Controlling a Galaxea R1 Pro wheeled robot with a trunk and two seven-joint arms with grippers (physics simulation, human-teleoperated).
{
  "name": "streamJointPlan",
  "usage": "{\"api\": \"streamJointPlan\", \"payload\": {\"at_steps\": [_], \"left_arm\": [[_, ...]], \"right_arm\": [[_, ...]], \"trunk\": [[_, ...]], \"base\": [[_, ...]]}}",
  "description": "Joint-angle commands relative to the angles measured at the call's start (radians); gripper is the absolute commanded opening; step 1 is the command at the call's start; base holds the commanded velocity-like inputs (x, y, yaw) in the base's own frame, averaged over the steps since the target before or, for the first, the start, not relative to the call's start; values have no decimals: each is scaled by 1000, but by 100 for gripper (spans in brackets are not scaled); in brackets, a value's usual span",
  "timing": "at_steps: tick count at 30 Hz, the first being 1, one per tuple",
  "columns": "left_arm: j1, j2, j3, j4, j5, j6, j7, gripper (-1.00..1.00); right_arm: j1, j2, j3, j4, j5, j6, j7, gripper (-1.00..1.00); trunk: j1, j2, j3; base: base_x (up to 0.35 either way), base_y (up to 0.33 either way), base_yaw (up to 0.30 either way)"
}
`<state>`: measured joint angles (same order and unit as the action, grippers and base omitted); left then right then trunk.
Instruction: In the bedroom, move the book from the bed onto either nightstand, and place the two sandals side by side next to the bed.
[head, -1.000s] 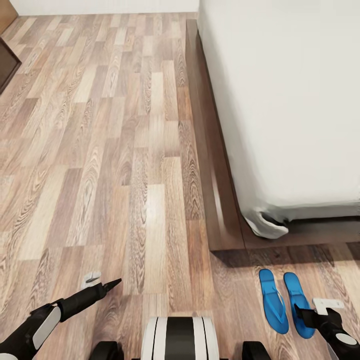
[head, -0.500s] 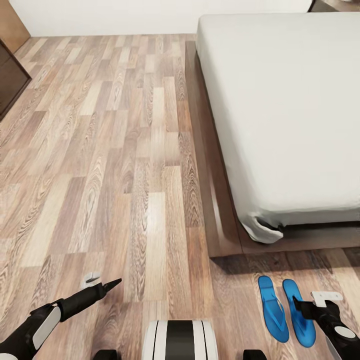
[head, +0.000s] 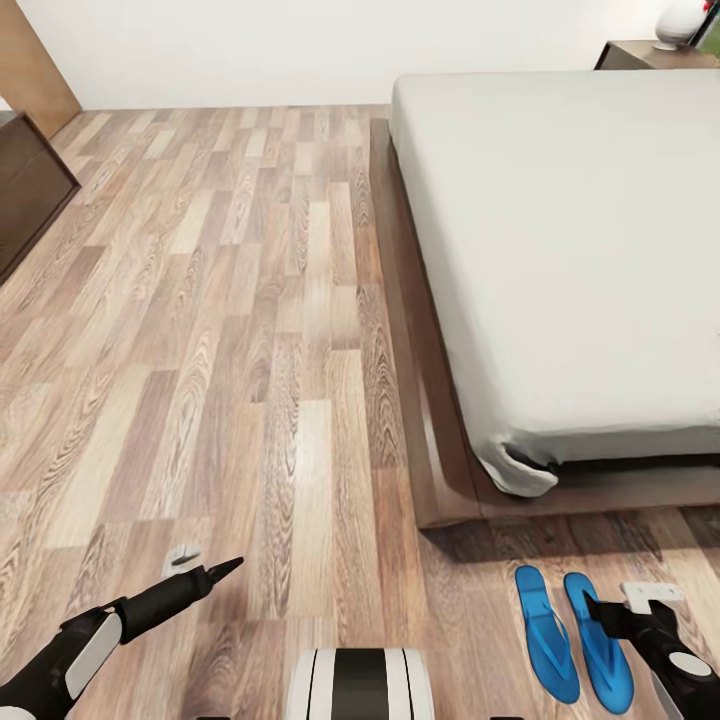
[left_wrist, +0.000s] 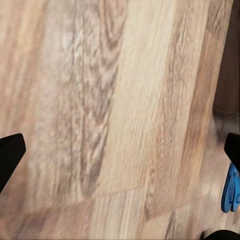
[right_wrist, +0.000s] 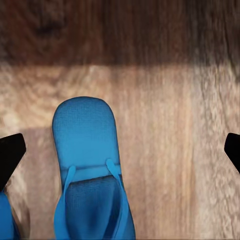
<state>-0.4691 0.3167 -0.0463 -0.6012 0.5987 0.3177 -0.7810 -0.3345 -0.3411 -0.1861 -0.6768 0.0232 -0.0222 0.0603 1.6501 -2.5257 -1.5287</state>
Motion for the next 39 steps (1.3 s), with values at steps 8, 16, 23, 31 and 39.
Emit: {"api": "streamJointPlan", "payload": {"at_steps": [8,16,23,31,39], "left_arm": [[0,1,-4,0,10,7,0,100],[0,1,-5,0,10,7,0,100],[0,1,-6,0,10,7,0,100],[0,-3,-7,0,10,6,1,100],[0,-46,-9,1,5,3,9,100]], "right_arm": [[0,1,-4,0,-31,-1,84,100],[0,-3,-5,0,-45,9,278,100],[0,-9,-6,4,-176,100,553,100],[-1,-10,-6,6,-211,155,736,100],[-1,-5,-6,17,-208,157,739,100]], "trunk": [[-4,2,31],[-7,4,61],[-10,5,89],[-14,7,119],[-18,9,150]], "base": [[0,0,0],[0,0,0],[0,0,0],[0,0,0],[0,0,0]]}}
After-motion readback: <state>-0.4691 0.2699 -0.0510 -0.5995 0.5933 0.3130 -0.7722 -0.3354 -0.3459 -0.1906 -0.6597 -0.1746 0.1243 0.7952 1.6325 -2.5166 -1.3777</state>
